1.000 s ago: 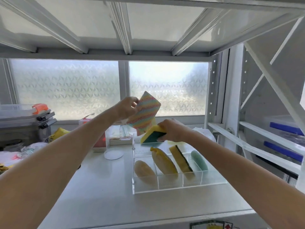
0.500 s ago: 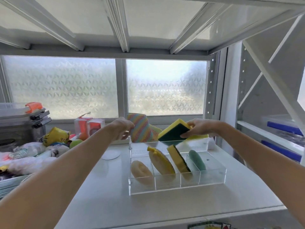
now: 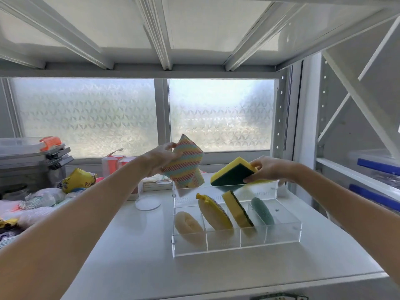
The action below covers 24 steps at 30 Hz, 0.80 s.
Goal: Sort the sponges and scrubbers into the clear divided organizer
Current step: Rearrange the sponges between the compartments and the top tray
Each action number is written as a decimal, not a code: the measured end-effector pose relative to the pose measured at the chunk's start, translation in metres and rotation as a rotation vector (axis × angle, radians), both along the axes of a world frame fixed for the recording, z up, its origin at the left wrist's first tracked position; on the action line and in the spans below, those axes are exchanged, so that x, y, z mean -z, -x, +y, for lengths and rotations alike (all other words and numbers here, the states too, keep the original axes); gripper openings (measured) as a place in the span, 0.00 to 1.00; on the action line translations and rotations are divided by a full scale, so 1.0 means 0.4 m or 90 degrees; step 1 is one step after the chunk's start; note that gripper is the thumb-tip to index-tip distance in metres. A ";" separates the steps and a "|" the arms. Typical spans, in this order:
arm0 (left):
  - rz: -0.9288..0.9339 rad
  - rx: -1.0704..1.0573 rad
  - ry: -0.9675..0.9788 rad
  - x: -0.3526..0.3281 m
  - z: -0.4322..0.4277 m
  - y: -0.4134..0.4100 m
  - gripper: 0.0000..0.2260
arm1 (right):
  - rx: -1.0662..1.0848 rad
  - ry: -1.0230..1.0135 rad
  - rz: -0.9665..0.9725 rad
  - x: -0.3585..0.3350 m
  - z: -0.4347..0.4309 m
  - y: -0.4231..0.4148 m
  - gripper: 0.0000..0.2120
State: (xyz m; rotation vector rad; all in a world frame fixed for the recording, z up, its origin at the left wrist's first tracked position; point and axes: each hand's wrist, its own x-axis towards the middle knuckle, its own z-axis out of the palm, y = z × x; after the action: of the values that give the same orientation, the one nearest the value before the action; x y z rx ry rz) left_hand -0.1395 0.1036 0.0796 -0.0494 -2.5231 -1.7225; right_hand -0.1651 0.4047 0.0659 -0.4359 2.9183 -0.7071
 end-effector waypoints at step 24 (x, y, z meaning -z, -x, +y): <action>-0.102 0.112 0.230 -0.045 0.024 0.029 0.17 | -0.123 0.191 0.164 -0.006 0.079 -0.008 0.17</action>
State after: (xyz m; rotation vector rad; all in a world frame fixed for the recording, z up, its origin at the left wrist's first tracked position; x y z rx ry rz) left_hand -0.1512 0.1133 0.0975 -0.1670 -3.0008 -1.3459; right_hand -0.1617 0.4364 0.0684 -0.8862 2.9460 -1.1408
